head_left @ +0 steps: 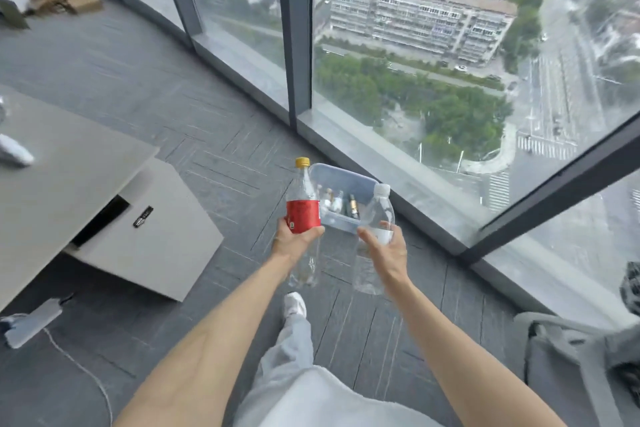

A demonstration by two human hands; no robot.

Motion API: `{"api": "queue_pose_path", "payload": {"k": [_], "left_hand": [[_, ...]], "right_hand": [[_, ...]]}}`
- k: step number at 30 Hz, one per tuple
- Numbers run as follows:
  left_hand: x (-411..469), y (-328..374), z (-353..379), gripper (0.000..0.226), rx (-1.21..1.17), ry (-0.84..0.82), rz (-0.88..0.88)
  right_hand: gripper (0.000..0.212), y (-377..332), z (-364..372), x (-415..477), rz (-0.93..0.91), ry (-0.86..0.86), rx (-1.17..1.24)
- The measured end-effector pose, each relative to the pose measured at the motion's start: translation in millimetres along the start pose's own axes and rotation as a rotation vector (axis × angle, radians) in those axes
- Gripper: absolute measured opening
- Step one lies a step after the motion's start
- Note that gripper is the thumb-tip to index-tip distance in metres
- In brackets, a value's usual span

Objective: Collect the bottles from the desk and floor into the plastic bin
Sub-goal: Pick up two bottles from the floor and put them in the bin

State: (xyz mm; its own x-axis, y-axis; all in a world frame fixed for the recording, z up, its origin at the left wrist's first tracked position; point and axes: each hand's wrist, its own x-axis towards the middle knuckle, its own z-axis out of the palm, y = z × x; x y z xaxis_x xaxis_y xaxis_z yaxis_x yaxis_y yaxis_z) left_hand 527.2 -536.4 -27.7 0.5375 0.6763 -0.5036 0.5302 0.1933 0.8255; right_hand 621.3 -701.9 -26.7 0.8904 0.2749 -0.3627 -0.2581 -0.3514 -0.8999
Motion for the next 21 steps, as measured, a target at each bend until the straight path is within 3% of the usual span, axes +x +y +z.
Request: {"api": "queue_pose_path", "payload": {"k": [3, 7, 9, 14, 21], "left_hand": [[59, 21, 2, 0.062, 0.026, -0.056, -0.011], [100, 47, -3, 0.071, 0.096, -0.126, 0.026], [181, 89, 8, 0.072, 0.165, -0.181, 0.004], [227, 118, 25, 0.074, 0.211, -0.259, -0.009], [349, 133, 78, 0.087, 0.226, -0.232, -0.104]], "right_hand": [[0.048, -13, 20, 43, 0.034, 0.04, -0.015], [0.051, -26, 35, 70, 0.062, 0.045, -0.019], [0.053, -46, 59, 146, 0.148, 0.153, -0.032], [0.06, -69, 66, 197, 0.168, 0.184, -0.008], [0.049, -62, 87, 326, 0.249, 0.161, -0.011]]}}
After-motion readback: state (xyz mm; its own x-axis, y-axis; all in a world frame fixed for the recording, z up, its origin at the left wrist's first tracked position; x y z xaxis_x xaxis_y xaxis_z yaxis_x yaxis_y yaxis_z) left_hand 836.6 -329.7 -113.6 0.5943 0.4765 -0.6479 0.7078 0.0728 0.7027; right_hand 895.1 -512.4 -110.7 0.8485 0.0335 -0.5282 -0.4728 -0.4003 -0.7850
